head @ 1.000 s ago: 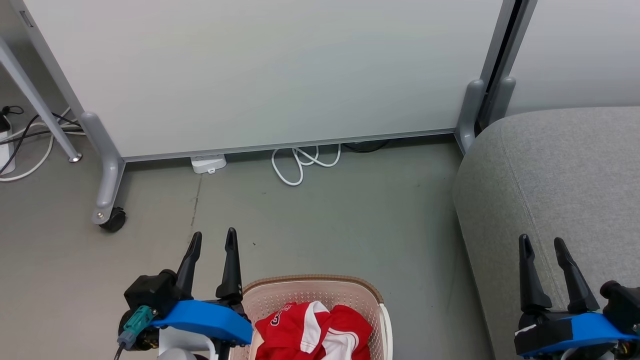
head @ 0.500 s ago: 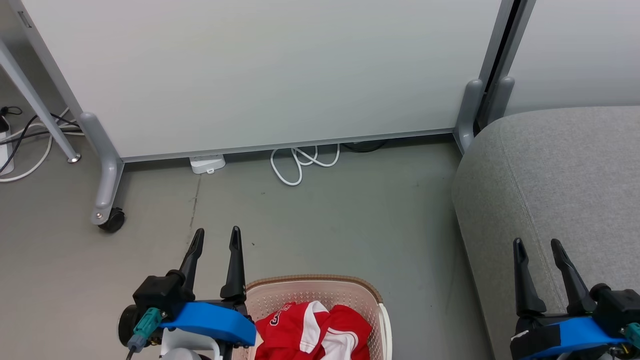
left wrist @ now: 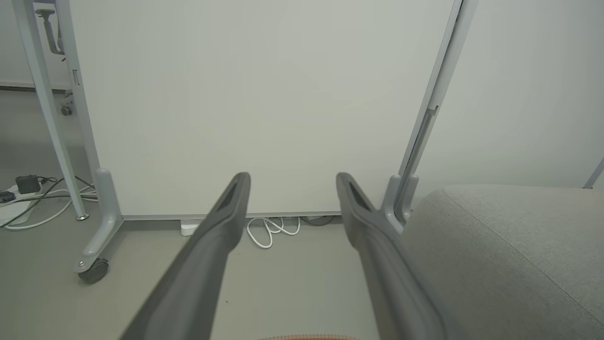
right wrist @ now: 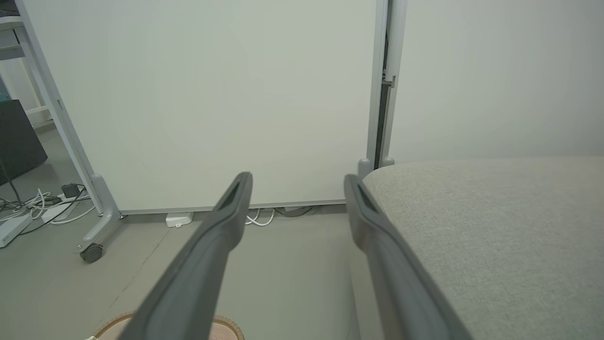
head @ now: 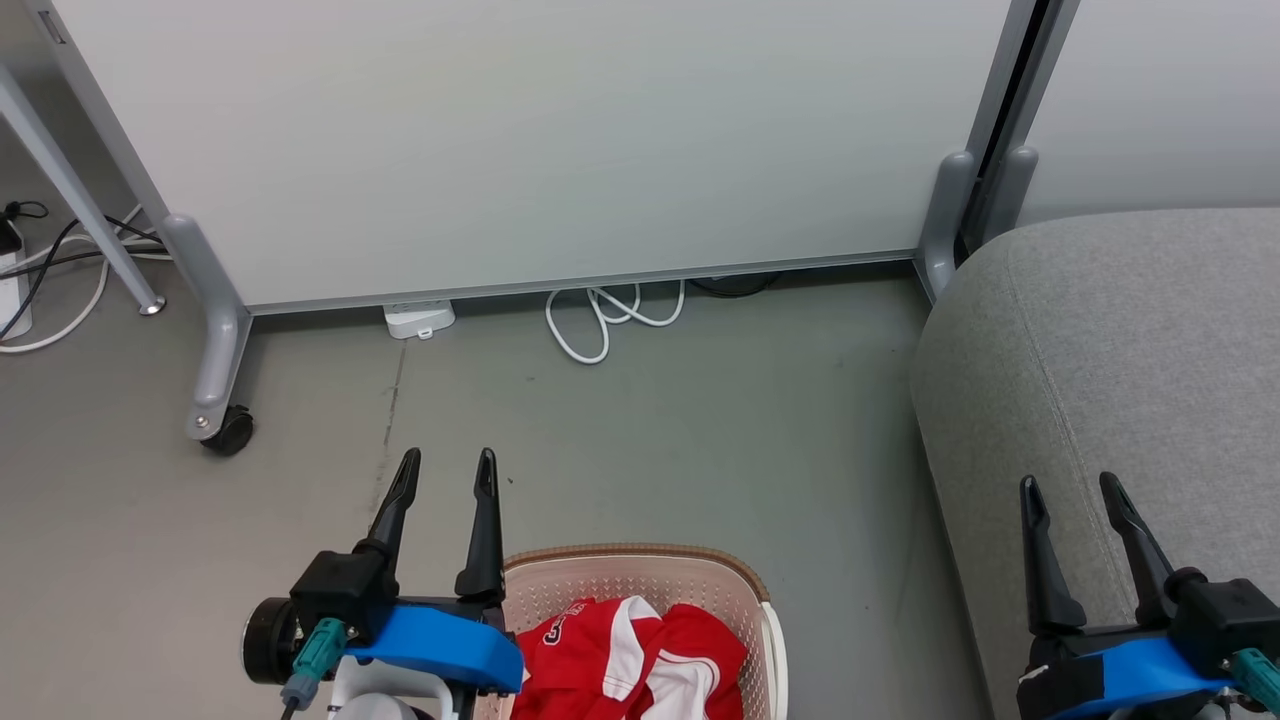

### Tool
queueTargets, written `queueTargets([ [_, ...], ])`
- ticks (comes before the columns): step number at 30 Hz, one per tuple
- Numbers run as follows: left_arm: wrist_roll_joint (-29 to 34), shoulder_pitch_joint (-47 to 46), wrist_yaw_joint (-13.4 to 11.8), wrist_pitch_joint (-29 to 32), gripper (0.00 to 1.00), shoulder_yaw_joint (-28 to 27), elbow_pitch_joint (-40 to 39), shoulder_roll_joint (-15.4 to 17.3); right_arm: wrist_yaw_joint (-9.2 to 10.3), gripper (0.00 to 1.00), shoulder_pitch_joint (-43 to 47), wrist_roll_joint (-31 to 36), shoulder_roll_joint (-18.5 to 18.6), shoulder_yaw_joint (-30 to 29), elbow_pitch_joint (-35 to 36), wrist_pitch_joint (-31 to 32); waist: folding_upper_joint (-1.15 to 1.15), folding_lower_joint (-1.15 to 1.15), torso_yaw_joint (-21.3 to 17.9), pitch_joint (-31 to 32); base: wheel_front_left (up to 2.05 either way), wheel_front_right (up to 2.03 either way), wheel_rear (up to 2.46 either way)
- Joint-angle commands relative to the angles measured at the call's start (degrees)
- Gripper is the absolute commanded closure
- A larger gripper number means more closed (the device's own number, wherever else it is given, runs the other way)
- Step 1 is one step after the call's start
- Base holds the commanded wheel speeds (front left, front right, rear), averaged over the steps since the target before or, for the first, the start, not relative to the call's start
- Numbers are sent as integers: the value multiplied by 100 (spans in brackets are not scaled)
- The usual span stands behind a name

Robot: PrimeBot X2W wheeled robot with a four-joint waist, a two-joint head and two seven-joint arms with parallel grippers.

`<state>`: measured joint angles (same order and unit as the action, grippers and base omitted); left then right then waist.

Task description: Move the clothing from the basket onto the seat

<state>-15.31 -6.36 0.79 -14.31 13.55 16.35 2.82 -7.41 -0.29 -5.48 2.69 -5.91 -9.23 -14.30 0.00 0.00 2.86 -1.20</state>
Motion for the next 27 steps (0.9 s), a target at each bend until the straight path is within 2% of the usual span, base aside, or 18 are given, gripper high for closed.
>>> queueTargets([
  [1, 102, -104, -37, -60, 0, 15, -20, 11, -14, 0, 13, 113, 33, 2, 32, -56, 0, 0, 8, -3, 0, 0, 0],
  [6, 242, -103, -55, -102, 0, 50, -5, 12, -14, 0, 4, 304, 35, 21, 45, -103, 0, 0, 29, -21, 0, 0, 0],
  [27, 120, -14, -105, -97, 0, -24, 20, 11, -14, 0, -53, 220, 33, 108, 72, -100, 0, 0, -65, -115, 0, 0, 0],
])
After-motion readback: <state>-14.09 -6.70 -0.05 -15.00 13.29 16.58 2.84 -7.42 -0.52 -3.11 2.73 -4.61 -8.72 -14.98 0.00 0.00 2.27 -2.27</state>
